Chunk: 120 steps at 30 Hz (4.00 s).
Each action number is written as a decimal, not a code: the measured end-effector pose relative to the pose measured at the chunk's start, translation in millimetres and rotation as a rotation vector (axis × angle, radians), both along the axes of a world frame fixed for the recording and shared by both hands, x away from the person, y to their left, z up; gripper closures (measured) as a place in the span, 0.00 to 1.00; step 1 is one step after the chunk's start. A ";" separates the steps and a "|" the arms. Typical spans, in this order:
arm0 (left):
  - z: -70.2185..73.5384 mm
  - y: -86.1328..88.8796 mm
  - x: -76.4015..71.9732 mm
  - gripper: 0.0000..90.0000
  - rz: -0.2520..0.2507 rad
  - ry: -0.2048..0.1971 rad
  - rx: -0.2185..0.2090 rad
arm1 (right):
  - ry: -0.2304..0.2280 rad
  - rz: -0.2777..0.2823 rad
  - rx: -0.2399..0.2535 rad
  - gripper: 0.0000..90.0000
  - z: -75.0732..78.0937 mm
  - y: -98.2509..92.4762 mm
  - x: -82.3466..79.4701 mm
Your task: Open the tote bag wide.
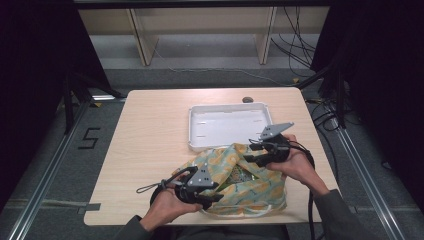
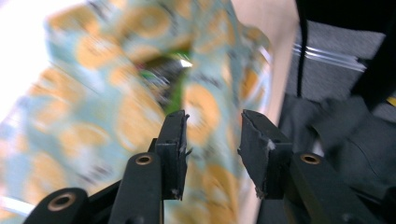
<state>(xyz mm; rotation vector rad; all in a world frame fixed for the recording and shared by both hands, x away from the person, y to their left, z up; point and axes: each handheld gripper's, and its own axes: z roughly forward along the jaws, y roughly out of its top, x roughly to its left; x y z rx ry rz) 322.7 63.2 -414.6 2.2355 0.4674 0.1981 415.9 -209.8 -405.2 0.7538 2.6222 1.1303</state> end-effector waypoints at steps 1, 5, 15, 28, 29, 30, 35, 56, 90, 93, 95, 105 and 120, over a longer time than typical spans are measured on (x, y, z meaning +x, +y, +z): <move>4.4 1.4 5.7 0.66 -0.007 -0.015 0.022 | 0.020 0.012 0.017 0.57 -0.9 -3.1 -7.2; 7.1 -4.9 33.2 0.59 0.052 -0.017 0.064 | 0.038 0.073 0.035 0.56 -9.6 -14.8 -24.4; -22.7 -37.3 96.1 0.43 0.129 0.066 0.195 | 0.121 0.195 -0.028 0.50 -40.6 -2.5 -42.1; -31.8 -21.8 135.1 0.99 0.229 -0.019 0.209 | 0.221 0.349 -0.182 1.00 -58.4 -0.9 -58.8; -30.0 -16.9 138.9 0.99 0.237 -0.027 0.207 | 0.217 0.362 -0.199 1.00 -59.1 -1.7 -60.9; -28.3 -11.0 142.9 0.99 0.259 -0.021 0.198 | 0.232 0.369 -0.199 1.00 -59.6 -1.9 -64.7; -31.1 0.1 152.6 0.97 0.265 -0.003 0.184 | 0.276 0.357 -0.223 0.97 -68.8 -6.7 -72.4; -0.2 -26.7 33.9 0.35 -0.002 0.065 0.091 | 0.042 0.037 -0.086 0.38 -18.3 1.1 13.9; -19.5 -21.1 21.1 0.78 -0.048 0.016 0.166 | -0.049 -0.149 -0.011 0.57 7.5 -32.1 35.9; -16.1 -20.2 25.6 0.71 0.057 -0.028 0.097 | -0.021 -0.061 0.030 0.64 17.0 -31.2 22.0; -12.4 -18.3 30.5 0.64 0.111 -0.053 0.076 | 0.005 -0.013 0.022 0.66 14.7 -25.8 13.0; -24.4 -17.6 63.6 0.43 0.183 0.028 0.155 | 0.091 0.090 -0.068 0.62 -21.2 -2.6 8.0; -22.7 -2.4 99.0 1.00 0.282 -0.094 0.146 | 0.134 0.131 -0.132 0.61 -38.2 10.3 3.3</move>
